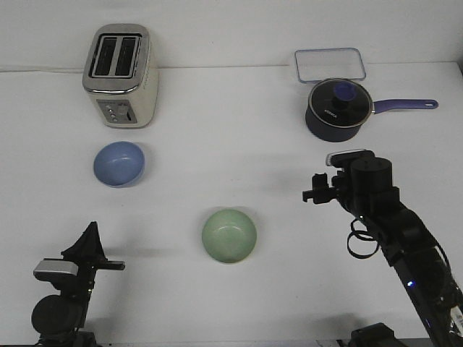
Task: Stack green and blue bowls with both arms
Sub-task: 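Withdraw the right gripper back toward the robot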
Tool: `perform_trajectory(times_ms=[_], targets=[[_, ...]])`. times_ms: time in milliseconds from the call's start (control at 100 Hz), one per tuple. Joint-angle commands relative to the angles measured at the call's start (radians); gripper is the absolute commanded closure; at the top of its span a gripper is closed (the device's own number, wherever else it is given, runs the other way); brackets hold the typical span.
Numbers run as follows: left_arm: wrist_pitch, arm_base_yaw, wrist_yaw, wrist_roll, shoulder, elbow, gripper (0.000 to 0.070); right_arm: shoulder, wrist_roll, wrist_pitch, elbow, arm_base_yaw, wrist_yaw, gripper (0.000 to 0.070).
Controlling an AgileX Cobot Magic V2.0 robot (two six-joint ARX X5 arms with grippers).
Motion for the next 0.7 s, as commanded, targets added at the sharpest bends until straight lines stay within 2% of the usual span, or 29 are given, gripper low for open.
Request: perform_trajectory(times_ms=[0,120,380,460,690], targets=[[0.015,-0.001,-0.003,0.000,-0.002,-0.020,0.0688,-0.012,-0.031,0.040,-0.035,-0.016,0.000,0.0338],[0.015,-0.001,-0.003,0.000,-0.002,-0.020,0.0688,-0.070,-0.045,0.202,-0.184,-0.040,-0.013,0.0337],[0.014,-0.001,-0.003,0.000,-0.002,-0.020,0.0688,-0.150,-0.061,0.653,-0.559,-0.042,-0.026,0.0338],[0.015,-0.001,-0.003,0.000,-0.002,-0.020,0.0688,-0.153,-0.069,0.708,-0.622,-0.042,-0.025,0.0339],[0.015,-0.001,-0.003,0.000,-0.002,-0.020,0.0688,-0.152,-0.079,0.699,-0.642,-0.042,-0.025,0.0339]])
